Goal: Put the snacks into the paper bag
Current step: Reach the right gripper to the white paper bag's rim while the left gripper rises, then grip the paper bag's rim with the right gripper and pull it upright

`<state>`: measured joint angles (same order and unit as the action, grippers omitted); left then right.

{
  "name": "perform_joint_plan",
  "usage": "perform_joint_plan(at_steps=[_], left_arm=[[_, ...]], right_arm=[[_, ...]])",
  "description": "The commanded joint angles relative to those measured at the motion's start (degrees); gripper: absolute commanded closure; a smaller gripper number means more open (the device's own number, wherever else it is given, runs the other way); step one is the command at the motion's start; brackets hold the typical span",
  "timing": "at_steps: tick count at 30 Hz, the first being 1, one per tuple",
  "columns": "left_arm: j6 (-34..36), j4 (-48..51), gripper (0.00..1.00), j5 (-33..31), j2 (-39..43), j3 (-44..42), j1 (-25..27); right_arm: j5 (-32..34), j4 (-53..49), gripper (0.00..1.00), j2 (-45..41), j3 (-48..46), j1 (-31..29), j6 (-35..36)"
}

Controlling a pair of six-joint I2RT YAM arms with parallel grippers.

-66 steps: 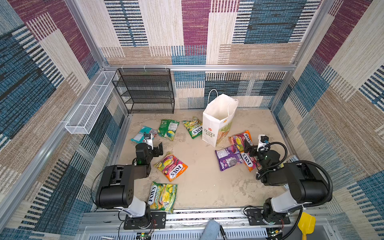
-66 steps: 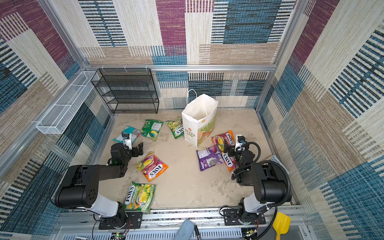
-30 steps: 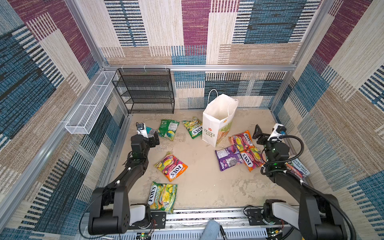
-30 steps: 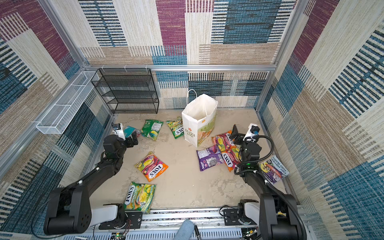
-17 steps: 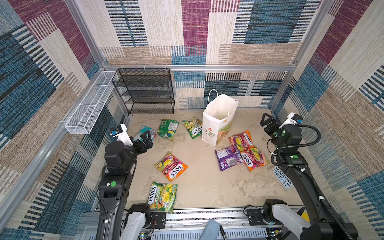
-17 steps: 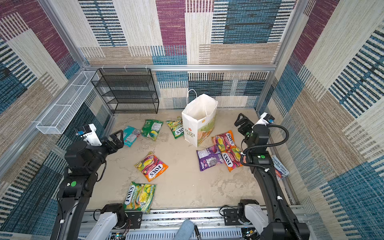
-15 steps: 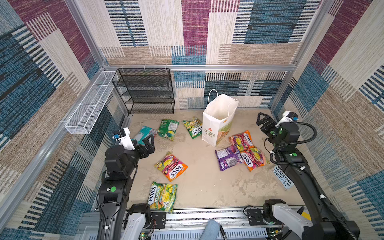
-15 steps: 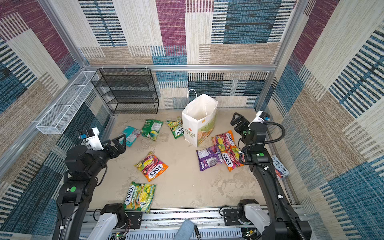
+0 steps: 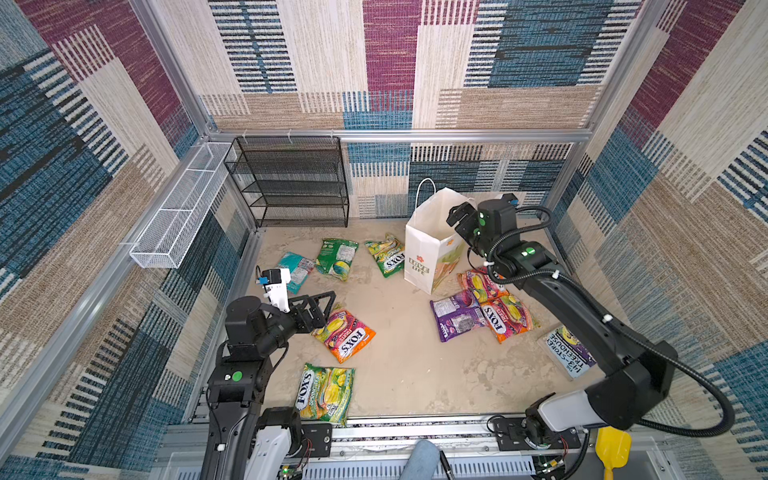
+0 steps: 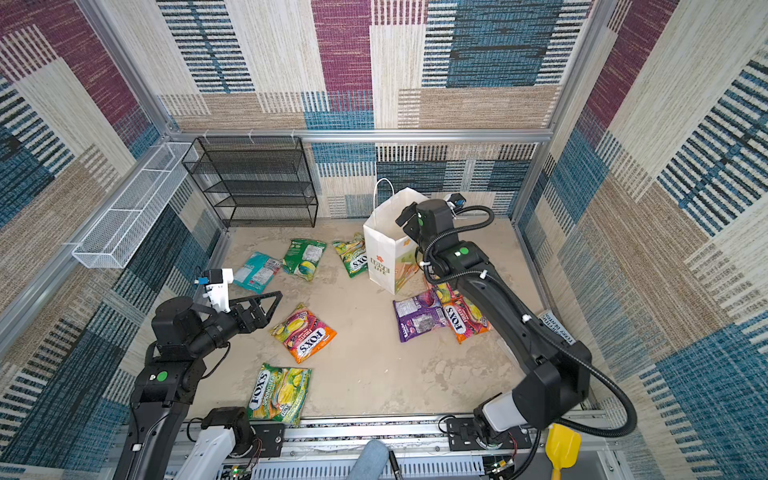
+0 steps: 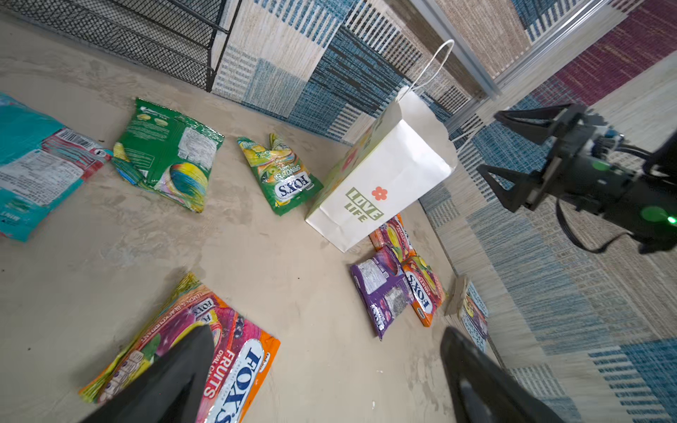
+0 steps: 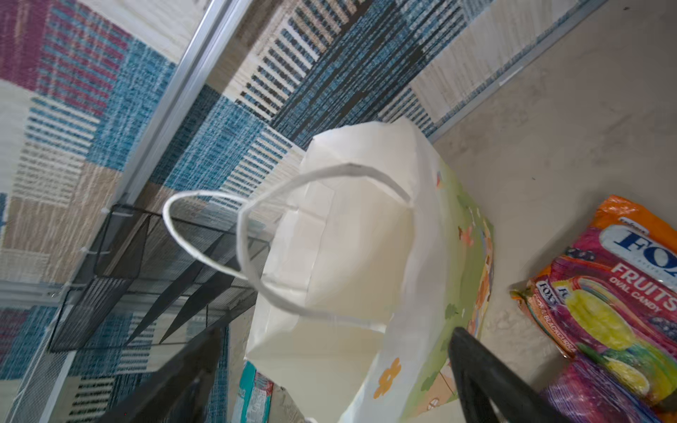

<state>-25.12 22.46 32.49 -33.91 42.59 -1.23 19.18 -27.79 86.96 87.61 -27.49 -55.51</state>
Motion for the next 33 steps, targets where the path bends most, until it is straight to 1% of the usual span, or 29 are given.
perform_joint_plan(at_steps=[1,3,7,9,12,14,15,17,19,22,24,25,28,29,33], left_arm=[[-0.63,-3.96,0.01,2.22,1.83,-0.06,-0.08],[-1.23,-4.83,0.01,2.73,2.57,-0.7,-0.08],[-1.81,-5.09,0.01,3.59,2.96,-0.89,-0.08],[-1.67,-5.23,0.01,3.15,3.21,-0.9,-0.16],[-1.68,-5.63,0.01,3.44,3.28,-0.99,-0.29],[-1.77,-5.8,0.01,3.7,3.34,-0.96,-0.66],[-1.81,-5.93,0.01,3.71,3.4,-0.94,-0.91],[-1.85,-5.94,0.01,3.76,3.7,-0.93,-1.44],[-2.03,-6.27,0.01,4.05,4.31,-1.12,-1.99],[-2.37,-6.45,0.01,4.05,5.79,-1.3,-2.8],[-2.53,-6.46,0.01,4.07,7.08,-1.57,-2.9],[-2.75,-6.65,0.01,4.0,7.65,-1.71,-2.9],[-3.08,-6.81,0.01,4.36,8.66,-1.98,-2.94],[-3.17,-6.89,0.01,4.33,8.85,-1.98,-2.9],[-3.53,-7.01,0.01,4.26,8.6,-2.0,-2.77]], right_arm=[[5.04,-12.82,0.07,6.12,7.99,-1.24,-6.49],[6.81,-18.43,0.07,10.17,13.34,-1.2,-8.14],[9.53,-24.75,0.13,14.96,19.42,-1.23,-10.95],[10.51,-25.17,0.19,15.78,20.13,-1.21,-11.13],[10.97,-24.09,0.24,16.33,19.62,-1.17,-10.73],[10.6,-22.8,0.32,17.12,19.89,-1.18,-8.64],[10.85,-23.05,0.35,17.75,20.86,-1.24,-7.8],[12.28,-24.83,0.39,18.63,22.24,-1.1,-7.61],[12.17,-25.01,0.46,18.78,22.2,-0.9,-7.15],[11.39,-25.01,0.61,18.6,21.79,-0.89,-6.07],[10.48,-25.36,0.76,18.51,21.53,-0.89,-5.77],[10.15,-25.86,0.82,18.46,21.63,-0.83,-5.67],[9.5,-27.23,0.97,18.43,21.81,-0.86,-5.36],[9.23,-27.44,1.0,18.25,21.96,-0.82,-4.92],[9.47,-28.03,1.0,17.19,22.42,-0.83,-2.95]])
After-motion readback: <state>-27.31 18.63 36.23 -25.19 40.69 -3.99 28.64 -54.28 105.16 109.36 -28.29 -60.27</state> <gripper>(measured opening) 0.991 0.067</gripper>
